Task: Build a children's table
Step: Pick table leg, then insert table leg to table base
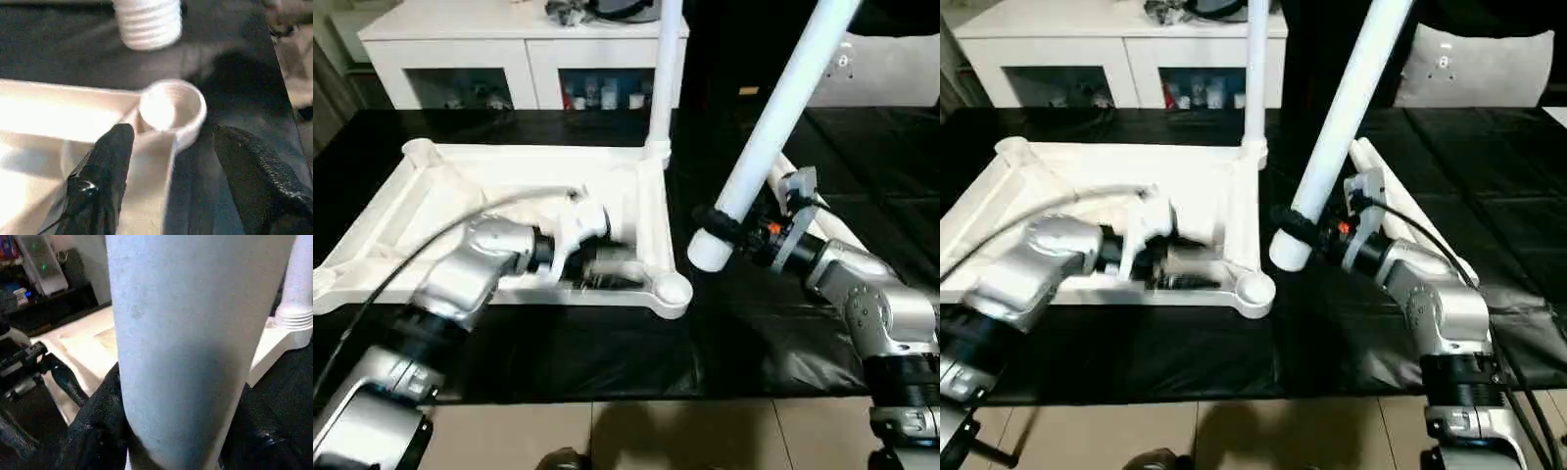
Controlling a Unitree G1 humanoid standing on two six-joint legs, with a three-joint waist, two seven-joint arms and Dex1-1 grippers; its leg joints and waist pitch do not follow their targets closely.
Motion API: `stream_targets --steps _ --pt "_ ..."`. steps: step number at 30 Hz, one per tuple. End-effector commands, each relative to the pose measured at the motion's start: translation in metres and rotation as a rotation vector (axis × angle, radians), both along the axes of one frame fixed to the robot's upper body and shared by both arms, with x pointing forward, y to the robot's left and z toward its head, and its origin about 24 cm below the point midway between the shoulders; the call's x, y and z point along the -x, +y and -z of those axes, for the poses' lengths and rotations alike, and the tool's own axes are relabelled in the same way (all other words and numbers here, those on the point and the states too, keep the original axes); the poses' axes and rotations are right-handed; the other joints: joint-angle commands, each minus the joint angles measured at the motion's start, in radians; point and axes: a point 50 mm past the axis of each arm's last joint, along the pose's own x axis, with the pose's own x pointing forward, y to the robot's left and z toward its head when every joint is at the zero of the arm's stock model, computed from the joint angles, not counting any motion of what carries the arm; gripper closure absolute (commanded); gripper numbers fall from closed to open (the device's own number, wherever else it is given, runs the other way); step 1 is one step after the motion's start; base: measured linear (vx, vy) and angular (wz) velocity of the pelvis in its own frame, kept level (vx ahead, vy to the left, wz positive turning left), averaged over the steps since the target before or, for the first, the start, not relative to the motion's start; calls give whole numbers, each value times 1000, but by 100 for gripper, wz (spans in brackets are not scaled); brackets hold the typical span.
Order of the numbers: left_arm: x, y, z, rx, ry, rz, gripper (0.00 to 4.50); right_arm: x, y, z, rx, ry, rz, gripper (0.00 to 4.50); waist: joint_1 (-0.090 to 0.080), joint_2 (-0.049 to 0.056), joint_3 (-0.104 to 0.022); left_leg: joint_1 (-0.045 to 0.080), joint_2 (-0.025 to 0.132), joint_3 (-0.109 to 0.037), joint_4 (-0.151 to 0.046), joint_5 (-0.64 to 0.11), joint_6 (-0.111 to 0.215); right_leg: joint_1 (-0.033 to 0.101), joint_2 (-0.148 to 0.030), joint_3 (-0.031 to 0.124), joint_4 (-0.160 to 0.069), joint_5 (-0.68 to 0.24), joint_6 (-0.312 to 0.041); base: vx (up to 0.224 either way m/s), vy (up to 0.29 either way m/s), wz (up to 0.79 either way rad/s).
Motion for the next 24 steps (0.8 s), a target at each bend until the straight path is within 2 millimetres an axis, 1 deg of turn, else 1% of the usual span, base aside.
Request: stream_targets --steps 1,3,6,7,11,12,13,15,16,18,20,21,22,24 --pt "-4 1 2 -54 -20 18 180 2 0 -7 24 -41 -11 261 -2 1 -74 37 51 -30 -80 -301 -31 38 -59 41 -70 -246 -194 0 0 0" --pt "-6 1 7 -73 -24 11 185 3 0 -7 26 -41 -9 261 -2 -1 -75 34 51 -31 -80 -293 -26 40 -61 40 -69 -235 -200 0 0 0" --pt "-9 -2 13 -71 -10 6 219 3 0 -6 38 -39 -8 261 0 -1 -76 35 53 -30 -78 -284 -19 41 -65 41 -68 -233 -211 0 0 0" --pt "-9 -2 14 -73 -9 6 219 3 1 -5 41 -39 -10 261 0 -1 -75 34 54 -31 -78 -283 -16 42 -66 41 -69 -232 -213 0 0 0" --pt "-12 -2 18 -86 -4 6 260 3 2 -4 47 -39 -16 261 -1 -2 -76 33 53 -30 -77 -282 -9 41 -64 40 -68 -226 -221 0 0 0" --pt "-13 -1 20 -93 0 1 260 2 4 -3 47 -38 -16 261 -1 -1 -75 34 53 -31 -77 -287 -8 41 -65 40 -70 -237 -220 0 0 0" --pt "-13 -1 21 -94 0 1 267 2 4 -3 47 -38 -16 261 0 2 -75 35 53 -31 -77 -289 -9 40 -65 39 -70 -240 -219 0 0 0" --pt "-14 1 23 -105 4 3 281 2 5 -3 49 -37 -18 261 0 2 -75 34 54 -32 -78 -296 -13 41 -65 40 -70 -238 -219 0 0 0" --pt "-14 2 24 -112 7 6 293 1 6 -3 49 -38 -19 261 1 5 -76 36 55 -32 -79 -298 -15 40 -65 39 -68 -230 -222 0 0 0" --pt "-14 2 25 -119 9 8 310 1 7 -2 48 -38 -20 261 0 4 -76 35 55 -32 -79 -303 -16 41 -65 40 -67 -221 -228 0 0 0" --pt "-14 3 26 -124 12 10 313 2 8 -2 53 -36 -27 261 1 4 -76 35 55 -32 -79 -305 -15 41 -66 40 -67 -217 -232 0 0 0" --pt "-14 3 26 -124 12 10 323 2 8 -2 53 -36 -27 261 1 4 -76 35 55 -32 -79 -305 -15 41 -66 40 -67 -217 -232 0 0 0" --pt "-14 4 27 -127 14 13 348 2 8 -1 59 -32 -31 261 2 0 -75 36 56 -31 -80 -308 -14 40 -65 40 -69 -221 -231 0 0 0" --pt "-14 5 29 -129 15 15 351 3 8 0 65 -28 -34 261 3 2 -74 35 56 -32 -80 -309 -15 41 -68 40 -69 -230 -230 0 0 0"
